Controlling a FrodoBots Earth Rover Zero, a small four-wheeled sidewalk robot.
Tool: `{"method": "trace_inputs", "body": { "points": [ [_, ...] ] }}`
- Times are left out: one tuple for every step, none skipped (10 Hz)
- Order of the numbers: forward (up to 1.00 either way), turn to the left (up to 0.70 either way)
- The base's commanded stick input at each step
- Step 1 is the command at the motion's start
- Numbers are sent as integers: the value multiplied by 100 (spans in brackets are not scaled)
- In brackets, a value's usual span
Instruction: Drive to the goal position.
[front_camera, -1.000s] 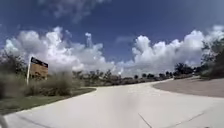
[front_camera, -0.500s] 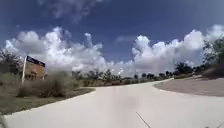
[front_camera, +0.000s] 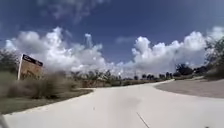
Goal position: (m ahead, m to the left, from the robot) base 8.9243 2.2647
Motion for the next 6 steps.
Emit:
{"method": "trace_inputs", "body": {
  "points": [
    [70,0],
    [70,0],
    [70,0],
    [70,0],
    [70,0],
    [70,0]
  ]
}}
